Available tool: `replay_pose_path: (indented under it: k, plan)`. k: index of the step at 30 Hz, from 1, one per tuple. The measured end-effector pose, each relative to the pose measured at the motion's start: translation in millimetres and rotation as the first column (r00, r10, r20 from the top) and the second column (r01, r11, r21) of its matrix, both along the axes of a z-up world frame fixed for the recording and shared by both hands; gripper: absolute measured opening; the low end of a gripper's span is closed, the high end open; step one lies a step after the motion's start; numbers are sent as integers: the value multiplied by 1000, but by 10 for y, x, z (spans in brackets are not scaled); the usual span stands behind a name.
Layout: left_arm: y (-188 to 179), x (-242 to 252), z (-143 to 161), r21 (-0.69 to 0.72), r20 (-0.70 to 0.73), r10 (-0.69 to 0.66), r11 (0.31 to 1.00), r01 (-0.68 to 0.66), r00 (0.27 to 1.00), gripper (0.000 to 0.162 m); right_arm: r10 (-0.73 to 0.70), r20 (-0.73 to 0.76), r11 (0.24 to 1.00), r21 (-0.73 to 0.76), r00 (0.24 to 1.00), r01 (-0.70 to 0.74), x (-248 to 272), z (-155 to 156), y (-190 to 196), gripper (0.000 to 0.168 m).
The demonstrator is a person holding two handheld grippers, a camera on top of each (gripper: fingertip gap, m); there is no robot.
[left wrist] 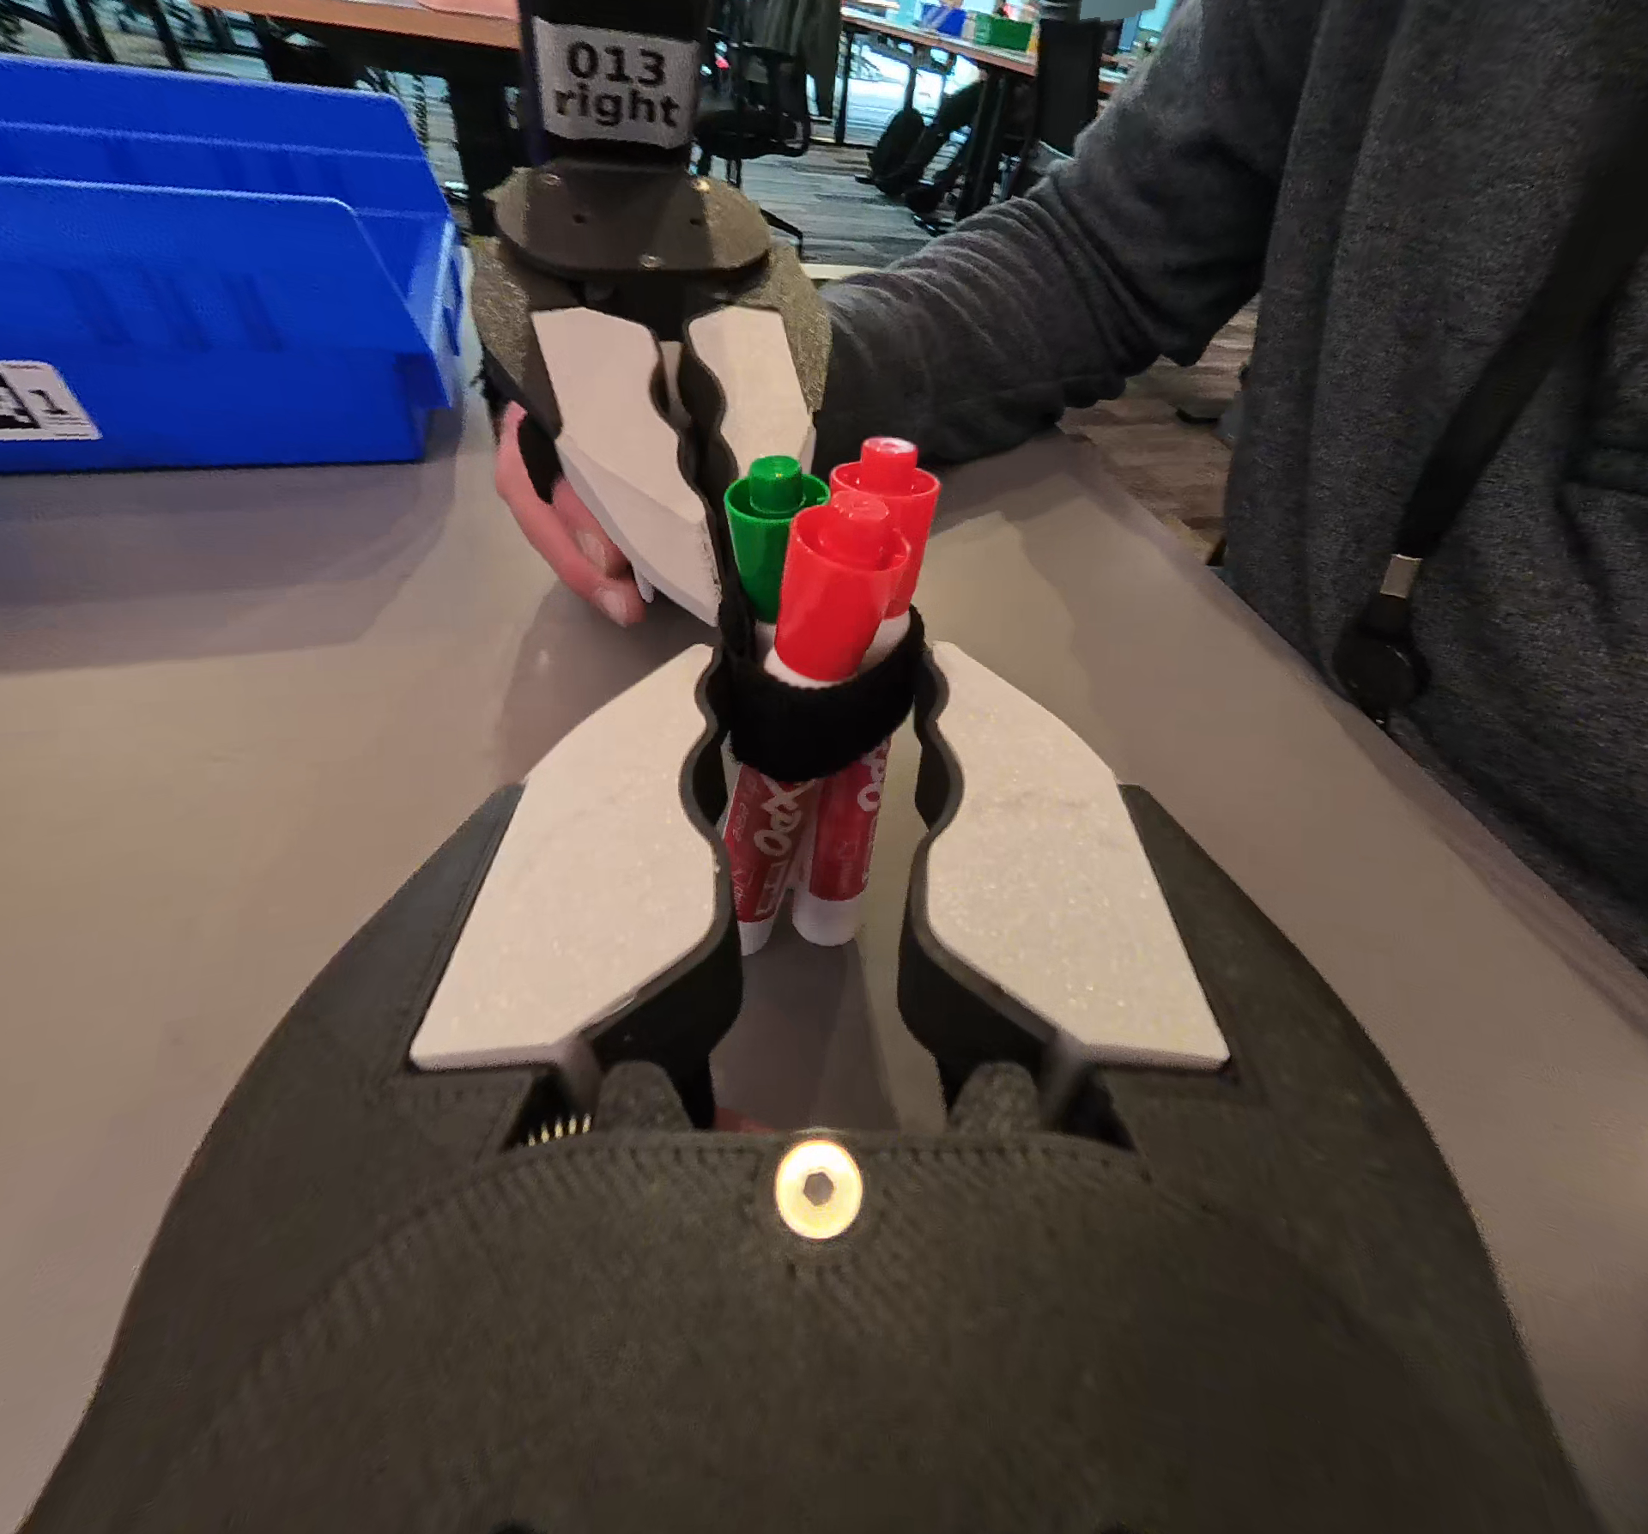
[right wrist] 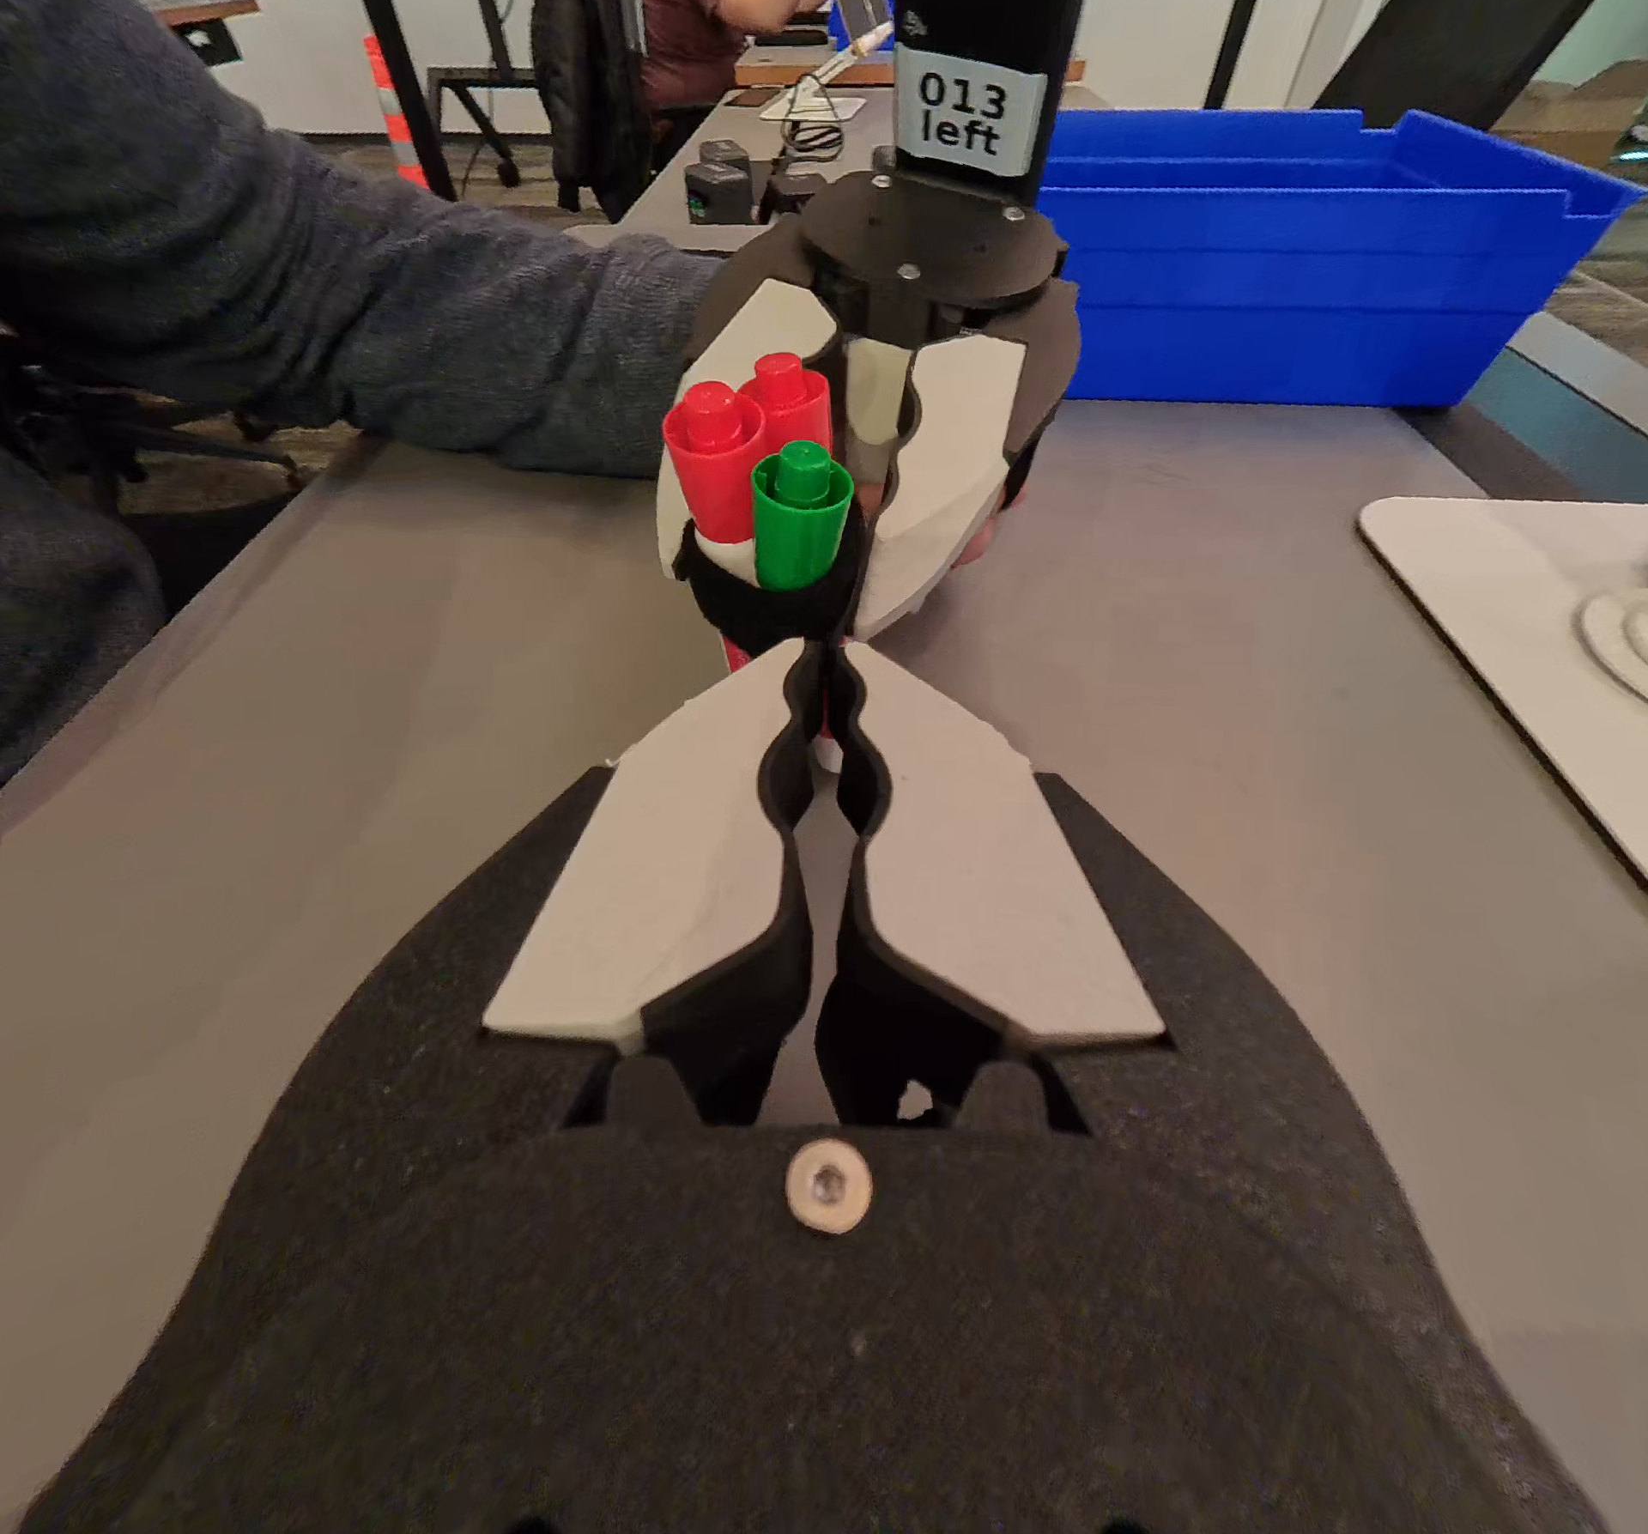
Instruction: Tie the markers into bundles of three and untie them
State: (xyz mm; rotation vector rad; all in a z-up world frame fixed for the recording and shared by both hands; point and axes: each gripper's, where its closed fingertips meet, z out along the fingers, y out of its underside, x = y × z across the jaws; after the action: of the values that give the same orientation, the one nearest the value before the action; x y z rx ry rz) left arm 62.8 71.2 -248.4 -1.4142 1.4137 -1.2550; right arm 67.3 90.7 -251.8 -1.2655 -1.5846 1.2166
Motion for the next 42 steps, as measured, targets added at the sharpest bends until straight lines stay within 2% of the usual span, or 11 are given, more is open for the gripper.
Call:
replay_pose_path:
  k: [2,4,7,13,16,22,26,29,32,37,42]
  plan:
    - [46,-20,14,12,6,51,999,-51,999,45,-31,-1,999,14,1000,31,-5,-2,26,0]
    - [131,-63,70,-8,28,137,991,-137,990,67,-63,-4,998,17,998,63,-14,1,48,0]
    - [139,-124,69,10,33,212,977,-212,977,68,-98,1,995,31,995,98,-35,-9,68,0]
    - [126,-186,34,-10,6,366,930,-366,930,85,-179,2,983,39,984,179,-74,-1,91,0]
    - [150,-151,-38,-4,-40,485,874,-486,873,100,-226,-4,973,47,974,226,-92,19,85,0]
    - [175,-46,-122,23,-88,628,778,-628,773,88,-298,-9,953,64,955,298,-114,17,16,0]
    - [175,-7,-13,10,-12,674,739,-673,739,50,-334,1,940,74,943,333,-103,4,23,0]
    - [210,-15,4,7,4,697,717,-697,717,46,-344,-3,936,70,939,344,-98,11,42,0]
    - [209,-23,7,12,9,676,737,-676,737,44,-318,-5,946,63,948,317,-93,12,24,0]
    - [88,-35,53,-93,53,529,847,-523,847,42,-240,-13,970,31,971,241,-96,33,-53,0]
    - [-8,8,21,-57,28,436,899,-434,900,42,-236,-6,972,-1,972,236,-83,13,-11,0]
